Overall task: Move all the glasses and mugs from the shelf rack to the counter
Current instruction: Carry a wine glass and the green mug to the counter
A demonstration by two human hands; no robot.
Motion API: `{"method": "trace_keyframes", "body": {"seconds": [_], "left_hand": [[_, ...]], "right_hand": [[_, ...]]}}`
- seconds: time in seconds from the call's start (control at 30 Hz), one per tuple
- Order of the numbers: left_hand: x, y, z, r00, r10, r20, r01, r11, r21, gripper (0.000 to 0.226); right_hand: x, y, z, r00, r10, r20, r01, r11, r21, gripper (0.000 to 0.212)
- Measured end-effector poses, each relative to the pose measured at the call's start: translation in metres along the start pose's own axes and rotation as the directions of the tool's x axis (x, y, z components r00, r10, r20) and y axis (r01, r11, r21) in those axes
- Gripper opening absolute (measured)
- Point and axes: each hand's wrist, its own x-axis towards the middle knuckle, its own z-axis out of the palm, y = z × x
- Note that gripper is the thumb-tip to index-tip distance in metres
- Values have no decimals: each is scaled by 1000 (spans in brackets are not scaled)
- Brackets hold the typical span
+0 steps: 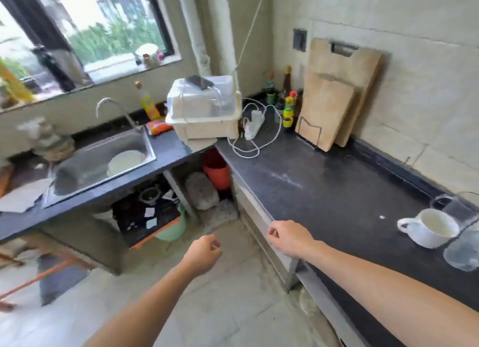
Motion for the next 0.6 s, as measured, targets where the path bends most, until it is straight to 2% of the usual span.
{"method": "trace_keyframes", "body": {"seconds": [0.3, 0.53, 0.6], "left_hand": [[-91, -234, -124, 960, -219, -175, 218, 976, -27, 22], [-149, -369, -203, 877, -393, -278, 355, 918, -176, 9], [-158, -399, -218, 849, -434, -301, 389, 900, -199, 18]], "right_hand": [[36, -243, 105, 953, -293, 79, 302, 941, -151, 24], [59, -409, 178, 844, -496, 202, 535, 806, -253, 27], [70, -450, 192, 814, -536, 225, 581, 768, -271, 28]]}}
